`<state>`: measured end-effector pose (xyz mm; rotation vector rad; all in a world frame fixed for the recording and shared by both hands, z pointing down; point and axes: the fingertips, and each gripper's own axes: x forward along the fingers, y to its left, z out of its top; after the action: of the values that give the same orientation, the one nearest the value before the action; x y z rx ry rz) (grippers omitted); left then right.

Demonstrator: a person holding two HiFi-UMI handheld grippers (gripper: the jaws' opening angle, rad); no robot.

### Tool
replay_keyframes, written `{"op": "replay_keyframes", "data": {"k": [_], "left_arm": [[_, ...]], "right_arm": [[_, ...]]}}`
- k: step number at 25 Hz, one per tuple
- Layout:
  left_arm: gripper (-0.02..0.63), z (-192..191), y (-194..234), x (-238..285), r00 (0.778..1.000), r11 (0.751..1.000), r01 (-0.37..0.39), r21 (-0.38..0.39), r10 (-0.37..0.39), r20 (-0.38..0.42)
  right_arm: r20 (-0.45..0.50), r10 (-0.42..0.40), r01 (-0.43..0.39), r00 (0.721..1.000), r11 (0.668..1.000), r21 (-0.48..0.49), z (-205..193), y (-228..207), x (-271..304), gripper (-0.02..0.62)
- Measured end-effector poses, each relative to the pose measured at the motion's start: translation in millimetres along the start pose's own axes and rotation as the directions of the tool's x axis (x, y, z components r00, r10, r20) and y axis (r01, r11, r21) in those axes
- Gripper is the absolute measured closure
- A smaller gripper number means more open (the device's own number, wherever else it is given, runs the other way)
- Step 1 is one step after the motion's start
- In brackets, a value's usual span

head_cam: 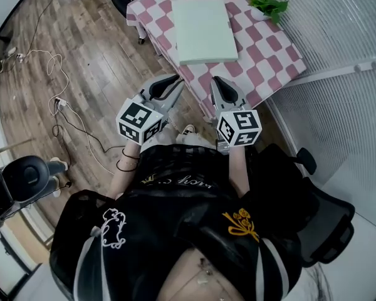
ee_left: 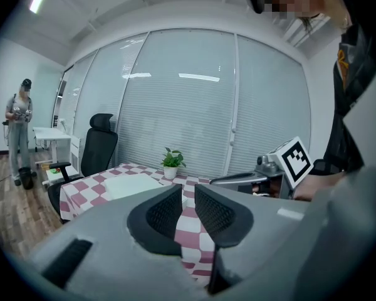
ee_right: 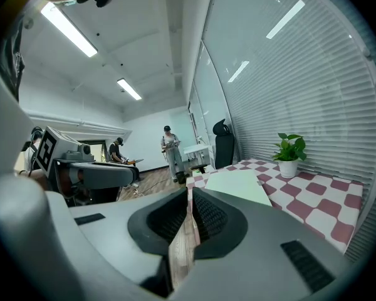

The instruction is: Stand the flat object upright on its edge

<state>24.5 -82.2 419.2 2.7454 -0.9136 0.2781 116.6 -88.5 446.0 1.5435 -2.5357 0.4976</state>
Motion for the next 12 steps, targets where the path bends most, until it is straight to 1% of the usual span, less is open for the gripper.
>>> {"op": "replay_keyframes", "data": {"k": [6, 12], "left_arm": [[0.534, 0.8, -1.4, 10.3, 1.0, 1.0, 0.009, -0.004, -0.009, -0.012], [0.534, 2.3, 3.9, 25.4, 0.999, 1.0, 0.029, 0.002, -0.029, -0.028]], "right_arm": [[-0.003, -0.025, 0.025, 1.0, 0.999, 0.026, -6.2, -13.5, -8.1, 0.568], [0.006, -0.069, 0.069, 0.998, 0.997, 0.047, -5.3, -31.6, -12.4, 0.567]]}}
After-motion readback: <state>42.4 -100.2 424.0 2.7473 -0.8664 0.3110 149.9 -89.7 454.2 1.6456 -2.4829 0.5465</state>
